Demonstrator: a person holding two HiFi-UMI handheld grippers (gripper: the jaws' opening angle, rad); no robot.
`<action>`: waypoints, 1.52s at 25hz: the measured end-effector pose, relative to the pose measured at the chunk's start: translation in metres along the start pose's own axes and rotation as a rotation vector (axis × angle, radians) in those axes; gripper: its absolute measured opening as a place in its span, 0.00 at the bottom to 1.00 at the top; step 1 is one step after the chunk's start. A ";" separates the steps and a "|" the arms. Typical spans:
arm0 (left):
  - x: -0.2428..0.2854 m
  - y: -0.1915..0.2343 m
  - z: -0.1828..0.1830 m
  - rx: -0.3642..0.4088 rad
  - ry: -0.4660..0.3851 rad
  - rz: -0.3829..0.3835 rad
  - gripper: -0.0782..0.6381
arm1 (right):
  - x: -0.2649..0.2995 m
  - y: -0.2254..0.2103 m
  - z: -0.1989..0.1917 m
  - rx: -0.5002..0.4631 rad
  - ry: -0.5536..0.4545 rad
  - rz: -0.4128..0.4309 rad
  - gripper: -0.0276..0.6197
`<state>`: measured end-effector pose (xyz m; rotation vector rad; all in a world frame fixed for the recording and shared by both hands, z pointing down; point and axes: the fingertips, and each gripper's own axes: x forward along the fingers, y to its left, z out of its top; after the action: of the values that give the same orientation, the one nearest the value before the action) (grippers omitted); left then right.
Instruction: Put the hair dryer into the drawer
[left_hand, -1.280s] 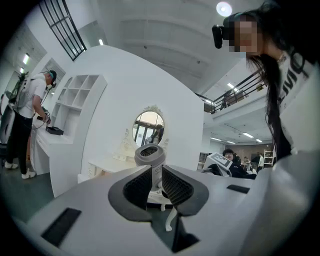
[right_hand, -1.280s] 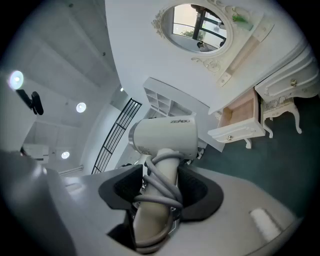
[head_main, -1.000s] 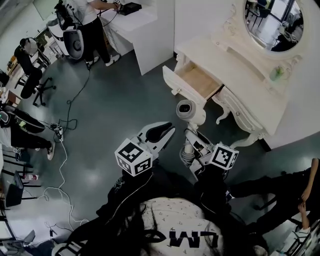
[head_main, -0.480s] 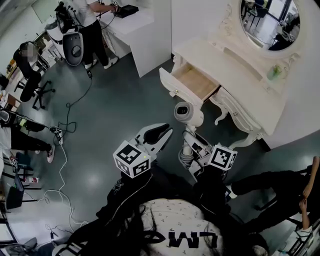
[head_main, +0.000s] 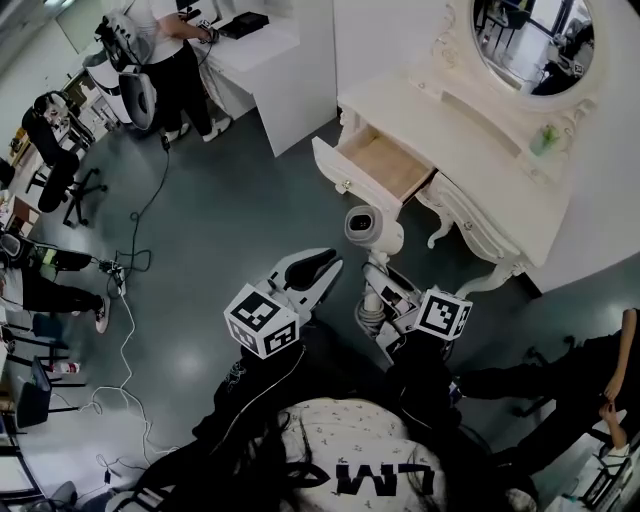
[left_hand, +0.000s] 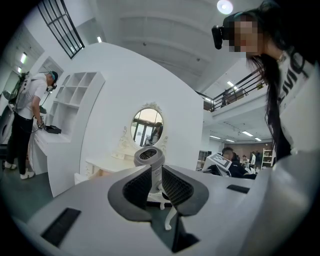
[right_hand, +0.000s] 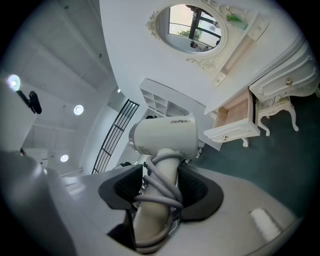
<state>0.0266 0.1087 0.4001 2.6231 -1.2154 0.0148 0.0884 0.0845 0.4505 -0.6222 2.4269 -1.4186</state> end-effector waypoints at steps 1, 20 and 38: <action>0.001 0.002 0.000 -0.001 0.001 -0.001 0.19 | 0.001 -0.001 0.000 0.002 0.000 -0.004 0.40; 0.075 0.105 0.020 -0.002 0.047 -0.156 0.19 | 0.073 -0.060 0.063 0.044 -0.093 -0.146 0.40; 0.123 0.222 0.052 0.000 0.091 -0.379 0.19 | 0.177 -0.087 0.108 0.059 -0.226 -0.266 0.40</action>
<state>-0.0652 -0.1333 0.4124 2.7743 -0.6747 0.0644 -0.0004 -0.1213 0.4719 -1.0620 2.1810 -1.4208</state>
